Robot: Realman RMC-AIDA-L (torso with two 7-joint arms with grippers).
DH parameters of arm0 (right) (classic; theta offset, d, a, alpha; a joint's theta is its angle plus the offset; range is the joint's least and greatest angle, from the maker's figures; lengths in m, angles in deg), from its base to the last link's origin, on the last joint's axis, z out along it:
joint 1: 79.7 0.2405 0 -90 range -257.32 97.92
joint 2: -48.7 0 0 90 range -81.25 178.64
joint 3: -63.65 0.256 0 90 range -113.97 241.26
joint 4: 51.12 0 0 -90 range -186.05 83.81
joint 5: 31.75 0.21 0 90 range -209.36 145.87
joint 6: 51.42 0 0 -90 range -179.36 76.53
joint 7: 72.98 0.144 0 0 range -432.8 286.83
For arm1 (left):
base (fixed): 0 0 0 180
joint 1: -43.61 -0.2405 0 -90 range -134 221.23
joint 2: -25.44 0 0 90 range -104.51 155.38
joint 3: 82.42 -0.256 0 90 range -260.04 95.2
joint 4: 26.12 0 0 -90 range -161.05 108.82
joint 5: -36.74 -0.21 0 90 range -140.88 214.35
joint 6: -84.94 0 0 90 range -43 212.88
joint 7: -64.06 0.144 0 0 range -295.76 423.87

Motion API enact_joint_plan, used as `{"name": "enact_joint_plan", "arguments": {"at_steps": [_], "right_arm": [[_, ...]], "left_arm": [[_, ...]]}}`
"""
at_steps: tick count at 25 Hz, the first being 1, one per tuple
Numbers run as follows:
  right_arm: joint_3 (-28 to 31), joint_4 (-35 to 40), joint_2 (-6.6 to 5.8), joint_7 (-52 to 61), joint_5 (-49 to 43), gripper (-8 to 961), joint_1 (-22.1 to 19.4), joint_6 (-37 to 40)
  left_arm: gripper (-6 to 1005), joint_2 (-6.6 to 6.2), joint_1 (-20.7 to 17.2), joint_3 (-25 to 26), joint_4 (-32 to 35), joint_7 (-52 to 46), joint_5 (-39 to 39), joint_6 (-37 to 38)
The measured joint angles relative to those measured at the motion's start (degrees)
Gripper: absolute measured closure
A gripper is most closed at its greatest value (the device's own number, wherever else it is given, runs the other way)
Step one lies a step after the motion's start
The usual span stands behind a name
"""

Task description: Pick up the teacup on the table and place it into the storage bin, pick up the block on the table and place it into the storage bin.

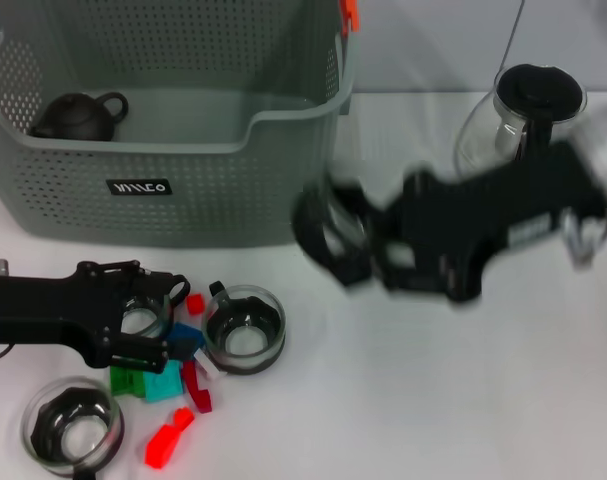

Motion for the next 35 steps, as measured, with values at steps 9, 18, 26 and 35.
{"name": "enact_joint_plan", "arguments": {"at_steps": [9, 18, 26, 35], "right_arm": [[6.1, -6.5, -0.02, 7.4, 0.1, 894, 16.0, -12.4], [-3.7, -28.2, 0.55, 7.7, -11.8, 894, 29.9, -48.3], [-10.4, -47.2, 1.23, 0.7, -5.6, 894, 37.3, -68.9], [-21.0, -52.6, 1.50, -1.5, 5.1, 895, 36.3, -77.1]], "left_arm": [[61, 0.01, 1.2, -0.4, 0.0, 0.1, 0.1, 0.0], [62, 0.06, 1.5, -0.2, 0.0, 0.9, 0.1, -0.2], [62, 0.14, 1.6, -0.2, 0.0, 0.9, 0.1, 0.3], [63, 0.19, 1.5, -0.2, -0.2, 0.9, 0.1, 0.6]]}}
